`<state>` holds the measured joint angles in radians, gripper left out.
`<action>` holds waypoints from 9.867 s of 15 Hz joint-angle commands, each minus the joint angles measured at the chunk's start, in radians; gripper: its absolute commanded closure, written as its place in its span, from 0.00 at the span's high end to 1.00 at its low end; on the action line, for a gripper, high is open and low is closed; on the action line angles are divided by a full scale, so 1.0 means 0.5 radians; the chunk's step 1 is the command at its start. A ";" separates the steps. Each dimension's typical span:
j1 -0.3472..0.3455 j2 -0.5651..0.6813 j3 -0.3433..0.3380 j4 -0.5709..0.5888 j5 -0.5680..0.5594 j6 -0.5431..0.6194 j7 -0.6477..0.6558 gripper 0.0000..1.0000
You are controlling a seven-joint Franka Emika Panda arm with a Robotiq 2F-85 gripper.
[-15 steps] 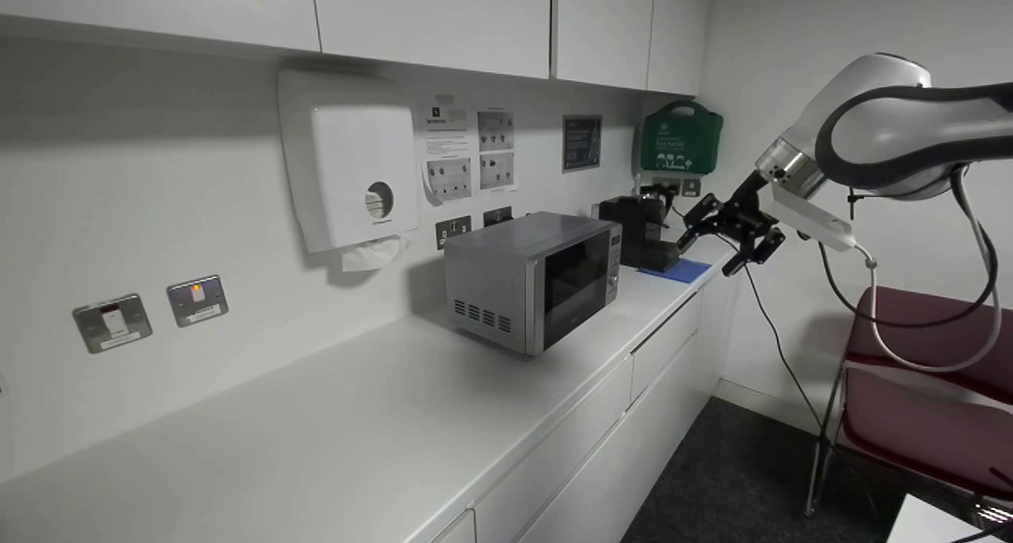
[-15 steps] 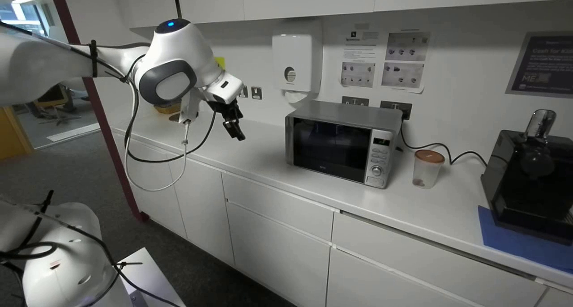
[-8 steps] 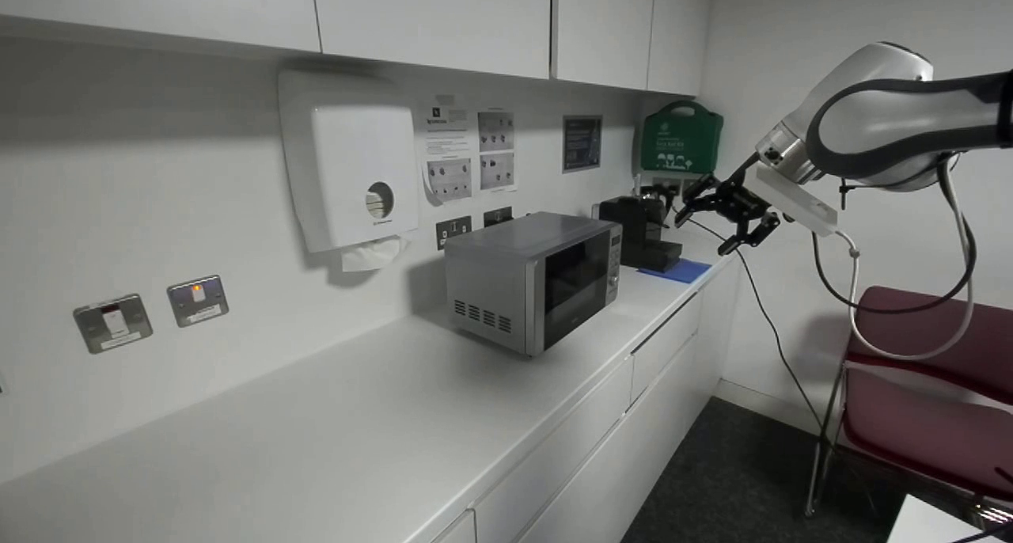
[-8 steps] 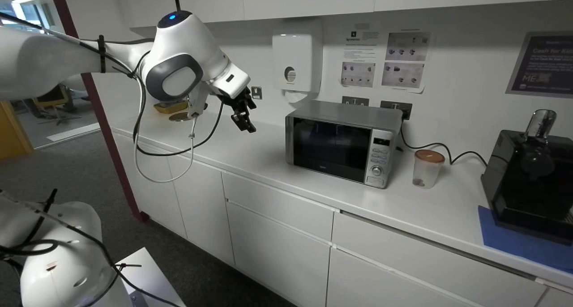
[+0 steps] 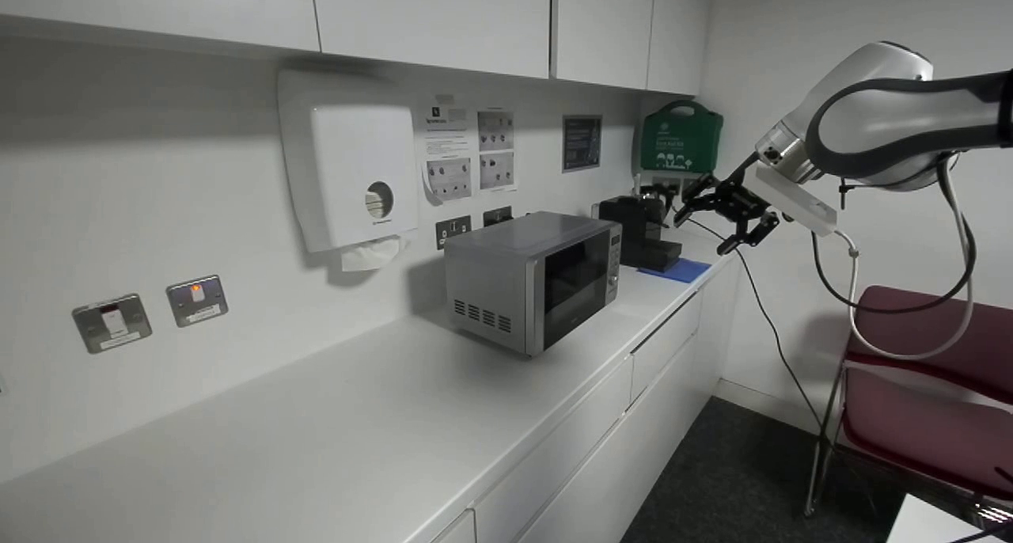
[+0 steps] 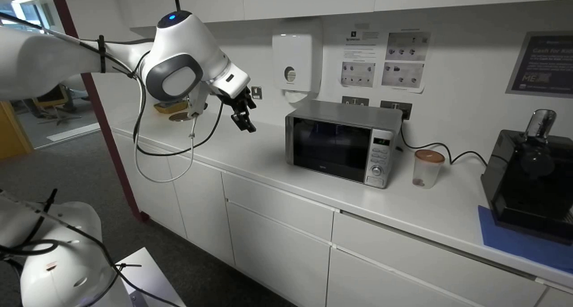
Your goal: Press a button on the microwave
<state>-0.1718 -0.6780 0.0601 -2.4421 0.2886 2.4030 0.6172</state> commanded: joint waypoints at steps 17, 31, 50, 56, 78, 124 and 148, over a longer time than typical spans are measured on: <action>-0.314 1.010 -0.074 0.138 -0.015 1.571 0.733 1.00; -0.338 1.028 -0.059 0.169 -0.015 1.573 0.735 1.00; -0.339 1.028 -0.059 0.169 -0.015 1.573 0.735 1.00; -0.339 1.028 -0.059 0.169 -0.015 1.573 0.735 1.00; -0.039 1.528 -0.328 0.799 0.278 2.101 1.092 1.00; -2.244 3.074 1.730 1.391 -3.008 2.069 2.539 0.58; -1.962 3.792 1.958 2.127 -3.387 2.046 2.340 0.00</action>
<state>-1.1666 1.1756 1.0011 -1.4309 -1.3677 3.4534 1.7920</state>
